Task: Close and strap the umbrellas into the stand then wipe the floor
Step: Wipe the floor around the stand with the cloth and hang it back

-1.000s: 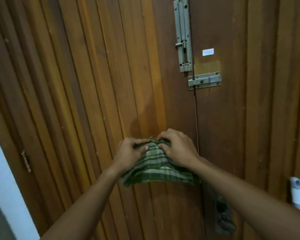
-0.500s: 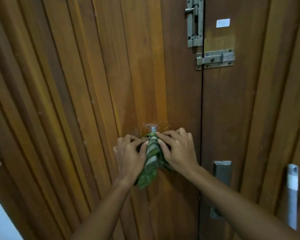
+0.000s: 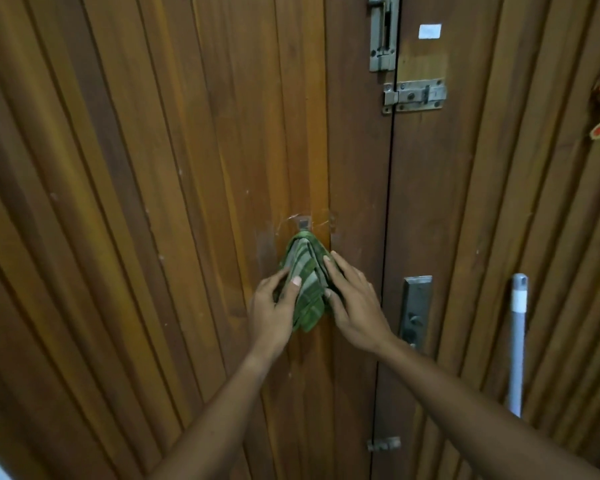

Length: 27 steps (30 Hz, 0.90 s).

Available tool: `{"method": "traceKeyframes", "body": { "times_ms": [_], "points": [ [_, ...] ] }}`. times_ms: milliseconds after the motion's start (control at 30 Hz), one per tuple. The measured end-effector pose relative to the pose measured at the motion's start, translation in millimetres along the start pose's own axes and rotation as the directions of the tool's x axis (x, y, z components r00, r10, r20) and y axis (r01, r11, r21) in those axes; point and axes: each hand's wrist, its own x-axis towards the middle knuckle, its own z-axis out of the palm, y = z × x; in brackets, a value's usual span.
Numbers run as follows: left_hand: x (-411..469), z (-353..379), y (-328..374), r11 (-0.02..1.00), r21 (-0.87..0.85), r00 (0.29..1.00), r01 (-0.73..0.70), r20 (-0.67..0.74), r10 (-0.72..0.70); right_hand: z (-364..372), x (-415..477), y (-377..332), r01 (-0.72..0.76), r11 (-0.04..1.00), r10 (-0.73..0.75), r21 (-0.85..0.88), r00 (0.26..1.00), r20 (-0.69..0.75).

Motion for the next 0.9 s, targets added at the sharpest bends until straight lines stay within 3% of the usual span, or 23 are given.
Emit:
{"method": "traceKeyframes", "body": {
  "times_ms": [133, 300, 500, 733, 900],
  "points": [
    [-17.6, -1.0, -3.5, 0.990, 0.128, 0.986, -0.057, -0.150, 0.076, -12.8, -18.7, 2.3, -0.149, 0.983, 0.155, 0.103, 0.986, -0.056],
    [-30.1, -1.2, 24.5, 0.884, 0.425, 0.910, -0.197, -0.256, 0.326, -33.0, -35.3, -3.1, -0.260, 0.959, 0.271, 0.115, 0.958, -0.094],
    [-40.5, 24.4, 49.2, 0.759, 0.489, 0.854, -0.430, -0.052, 0.518, -62.5, -44.8, 7.8, -0.317, 0.947, 0.321, 0.054, 0.943, -0.092],
    [-56.1, 96.3, 57.8, 0.750, 0.375, 0.836, -0.545, 0.175, 0.520, -118.0, -77.9, 61.7, -0.431, 0.901, 0.433, 0.055, 0.884, -0.175],
    [-76.4, 175.5, 59.2, 0.801, 0.261, 0.830, -0.539, 0.327, 0.452, -152.8, -123.8, 136.0, -0.571, 0.818, 0.573, 0.075, 0.794, -0.202]
  ]
}}
